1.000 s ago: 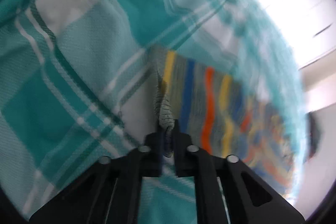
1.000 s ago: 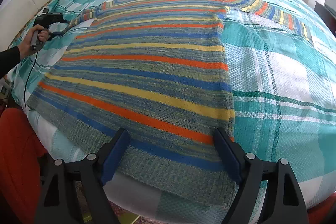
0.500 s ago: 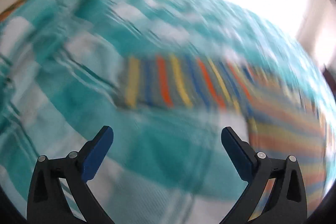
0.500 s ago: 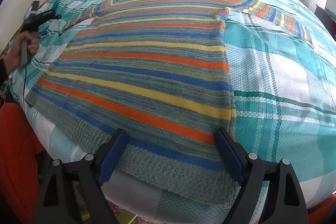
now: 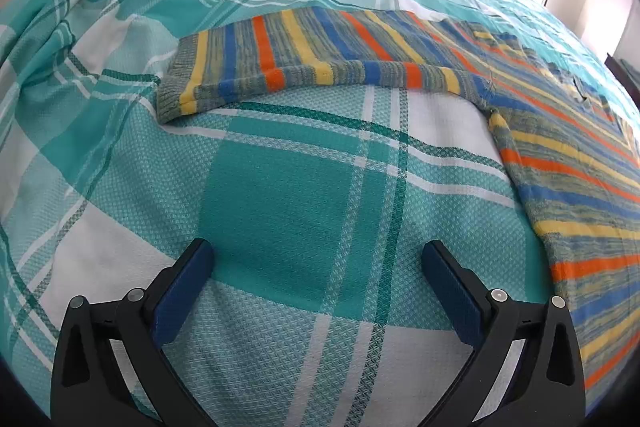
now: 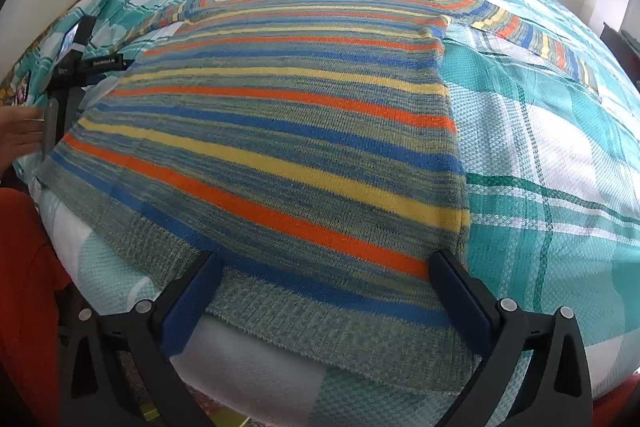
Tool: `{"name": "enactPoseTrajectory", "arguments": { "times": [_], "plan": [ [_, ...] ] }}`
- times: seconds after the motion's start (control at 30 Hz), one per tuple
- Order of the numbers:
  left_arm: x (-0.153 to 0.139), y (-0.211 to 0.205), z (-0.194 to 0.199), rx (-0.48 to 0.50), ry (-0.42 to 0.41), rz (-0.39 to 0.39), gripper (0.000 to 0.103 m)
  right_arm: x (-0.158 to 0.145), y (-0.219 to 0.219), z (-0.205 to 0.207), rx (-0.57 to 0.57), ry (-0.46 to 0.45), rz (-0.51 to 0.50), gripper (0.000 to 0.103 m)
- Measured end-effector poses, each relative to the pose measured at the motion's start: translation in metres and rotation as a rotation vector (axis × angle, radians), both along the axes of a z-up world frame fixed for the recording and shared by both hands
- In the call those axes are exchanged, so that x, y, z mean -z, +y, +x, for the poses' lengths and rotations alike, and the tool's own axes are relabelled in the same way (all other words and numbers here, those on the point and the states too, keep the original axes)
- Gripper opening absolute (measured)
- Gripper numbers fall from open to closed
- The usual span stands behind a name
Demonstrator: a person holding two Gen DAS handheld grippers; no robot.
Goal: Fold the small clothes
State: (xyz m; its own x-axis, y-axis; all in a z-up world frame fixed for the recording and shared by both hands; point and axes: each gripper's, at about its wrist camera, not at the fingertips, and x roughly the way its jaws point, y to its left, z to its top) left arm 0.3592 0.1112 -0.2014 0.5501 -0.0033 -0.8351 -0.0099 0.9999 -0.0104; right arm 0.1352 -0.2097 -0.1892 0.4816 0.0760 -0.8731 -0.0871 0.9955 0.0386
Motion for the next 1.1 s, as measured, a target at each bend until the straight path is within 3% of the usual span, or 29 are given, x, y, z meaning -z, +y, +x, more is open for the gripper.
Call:
{"name": "enactPoseTrajectory", "arguments": {
  "times": [1.1],
  "plan": [
    [0.001,0.001,-0.003,-0.003,0.0,-0.002,0.103,0.001,0.002,-0.012,-0.013,-0.049,0.005,0.103]
  ]
}}
